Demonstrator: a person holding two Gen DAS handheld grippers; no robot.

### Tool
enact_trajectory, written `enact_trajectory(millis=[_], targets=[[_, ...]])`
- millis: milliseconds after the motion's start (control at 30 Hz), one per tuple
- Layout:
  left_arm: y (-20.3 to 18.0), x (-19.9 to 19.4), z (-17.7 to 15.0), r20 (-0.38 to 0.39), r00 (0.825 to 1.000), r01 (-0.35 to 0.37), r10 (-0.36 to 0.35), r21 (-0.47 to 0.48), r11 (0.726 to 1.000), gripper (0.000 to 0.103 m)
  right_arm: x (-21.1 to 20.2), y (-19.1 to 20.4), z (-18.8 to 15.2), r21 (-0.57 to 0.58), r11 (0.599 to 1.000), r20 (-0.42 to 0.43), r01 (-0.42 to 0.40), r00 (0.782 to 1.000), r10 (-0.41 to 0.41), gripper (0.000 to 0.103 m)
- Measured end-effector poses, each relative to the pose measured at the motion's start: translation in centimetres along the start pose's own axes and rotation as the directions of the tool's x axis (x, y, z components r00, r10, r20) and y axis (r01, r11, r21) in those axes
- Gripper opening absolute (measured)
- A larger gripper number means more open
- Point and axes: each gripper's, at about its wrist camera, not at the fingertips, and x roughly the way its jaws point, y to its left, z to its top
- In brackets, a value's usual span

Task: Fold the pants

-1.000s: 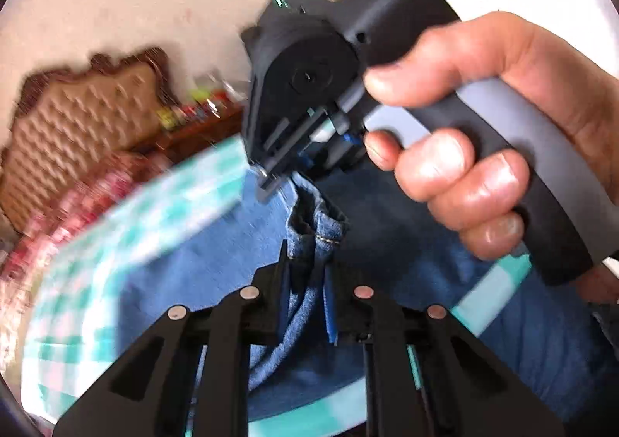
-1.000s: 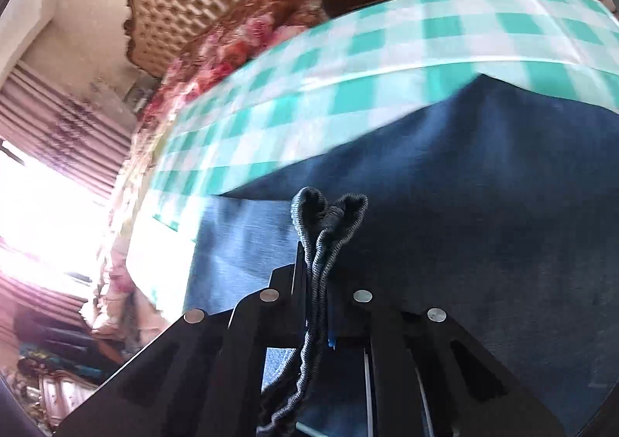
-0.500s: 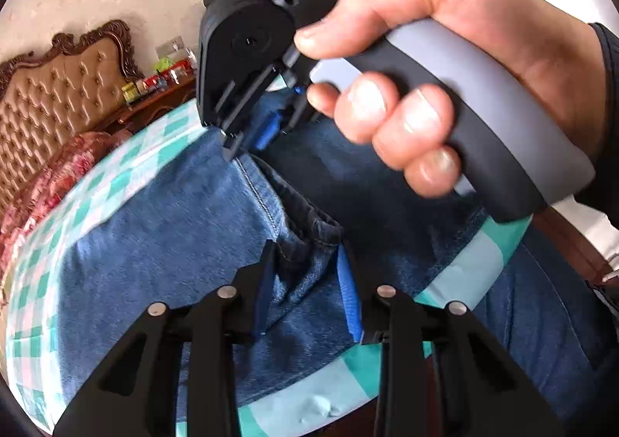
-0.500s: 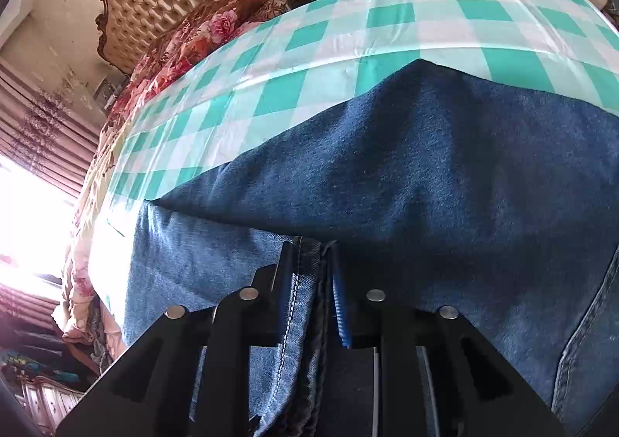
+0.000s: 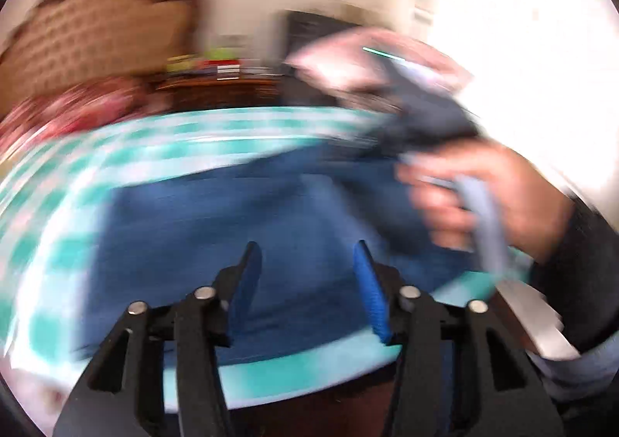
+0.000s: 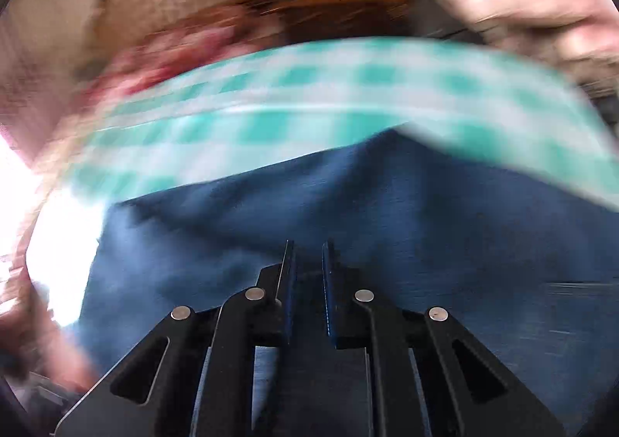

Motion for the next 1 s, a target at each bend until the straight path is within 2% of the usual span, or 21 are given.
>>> enact_trajectory(millis=[67, 100, 167, 233, 267, 300, 367, 467, 533, 567, 600, 633, 700, 733, 767, 800, 867, 900, 933, 967, 1000], targets=[[4.8, -0.5, -0.4, -0.015, 0.994, -0.106, 0.105, -0.114, 0.988, 0.026, -1.7, -1.0, 0.0, 0.065, 0.998, 0.051, -0.006, 0.999, 0.002, 0.019], [6.7, -0.5, -0.7, -0.039, 0.987, -0.159, 0.155, -0.132, 0.978, 0.023, -2.7, -1.2, -0.3, 0.088, 0.996, 0.071, -0.009, 0.998, 0.002, 0.019], [8.4, -0.1, -1.2, -0.069, 0.978, -0.204, 0.196, -0.125, 0.971, 0.021, -4.0, -0.7, -1.3, 0.083, 0.996, 0.082, -0.024, 0.997, 0.017, 0.019], [9.7, 1.7, -1.9, -0.179, 0.965, -0.216, 0.193, -0.118, 0.969, 0.021, -4.7, 1.1, -2.9, 0.034, 0.996, 0.066, -0.079, 0.995, 0.076, 0.019], [10.6, 2.2, -2.2, -0.213, 0.948, -0.266, 0.235, -0.130, 0.955, 0.004, -4.9, 2.1, -4.0, 0.002, 0.996, 0.051, -0.088, 0.995, 0.088, 0.019], [11.4, 1.8, -2.0, -0.218, 0.939, -0.305, 0.266, -0.174, 0.936, 0.002, -4.9, 2.8, -4.7, -0.016, 0.996, 0.041, -0.085, 0.995, 0.086, 0.019], [11.9, 1.4, -0.4, -0.187, 0.930, -0.350, 0.317, -0.189, 0.917, 0.011, -4.2, 4.2, -6.4, -0.073, 0.994, 0.015, -0.077, 0.997, 0.078, 0.019], [11.5, 2.7, 3.1, -0.109, 0.963, -0.260, 0.246, -0.133, 0.956, 0.023, -2.3, 4.7, -8.1, -0.106, 0.994, -0.048, -0.030, 0.999, 0.025, 0.019], [11.6, 4.7, 5.0, -0.092, 0.974, -0.215, 0.206, -0.100, 0.971, 0.024, -2.1, 4.5, -8.7, -0.121, 0.992, -0.035, -0.020, 0.999, 0.016, 0.019], [11.9, 6.5, 6.0, -0.116, 0.975, -0.200, 0.190, -0.079, 0.977, 0.026, -2.1, 4.6, -8.8, -0.133, 0.991, -0.031, -0.015, 0.999, 0.011, 0.019], [12.5, 9.2, 6.8, -0.192, 0.973, -0.141, 0.124, -0.079, 0.987, 0.029, -2.1, 4.6, -8.9, -0.139, 0.990, -0.032, -0.012, 0.999, 0.008, 0.019], [13.2, 10.9, 7.1, -0.236, 0.965, -0.133, 0.110, -0.081, 0.988, 0.031, -2.1, 4.5, -8.9, -0.139, 0.990, -0.033, -0.013, 0.999, 0.009, 0.019], [15.2, 14.1, 7.9, -0.304, 0.915, -0.289, 0.264, -0.040, 0.957, 0.032, -2.1, 4.4, -9.1, -0.132, 0.991, -0.032, -0.021, 0.999, 0.017, 0.019], [15.7, 14.1, 7.9, -0.305, 0.909, -0.315, 0.285, -0.053, 0.948, 0.046, -2.2, 4.3, -9.1, -0.129, 0.991, -0.030, -0.025, 0.999, 0.021, 0.019], [16.5, 13.5, 8.6, -0.286, 0.901, -0.367, 0.326, -0.105, 0.924, 0.047, -2.2, 4.3, -9.2, -0.126, 0.992, -0.027, -0.028, 0.999, 0.025, 0.019], [16.4, 12.9, 9.0, -0.265, 0.909, -0.365, 0.322, -0.132, 0.922, 0.047, -2.0, 4.1, -9.0, -0.121, 0.992, -0.024, -0.034, 0.999, 0.031, 0.020], [14.0, 11.5, 9.7, -0.199, 0.961, -0.220, 0.192, -0.128, 0.967, 0.048, -2.0, 3.7, -9.0, -0.109, 0.993, -0.021, -0.046, 0.999, 0.044, 0.020], [12.1, 11.3, 10.1, -0.172, 0.981, -0.107, 0.089, -0.100, 0.989, 0.048, -2.0, 3.6, -9.0, -0.107, 0.993, -0.021, -0.049, 0.999, 0.047, 0.022], [9.5, 11.6, 10.6, -0.160, 0.984, 0.063, -0.072, -0.060, 0.996, 0.049, -2.0, 3.6, -9.0, -0.097, 0.994, -0.024, -0.059, 0.998, 0.057, 0.022], [7.4, 11.6, 10.8, -0.167, 0.968, 0.185, -0.187, -0.028, 0.982, 0.049, -2.1, 3.4, -9.0, -0.083, 0.994, -0.026, -0.065, 0.998, 0.063, 0.029], [5.9, 12.0, 10.9, -0.178, 0.954, 0.244, -0.240, 0.003, 0.970, 0.049, -2.2, 3.2, -8.9, -0.063, 0.996, -0.033, -0.062, 0.998, 0.060, 0.040]])
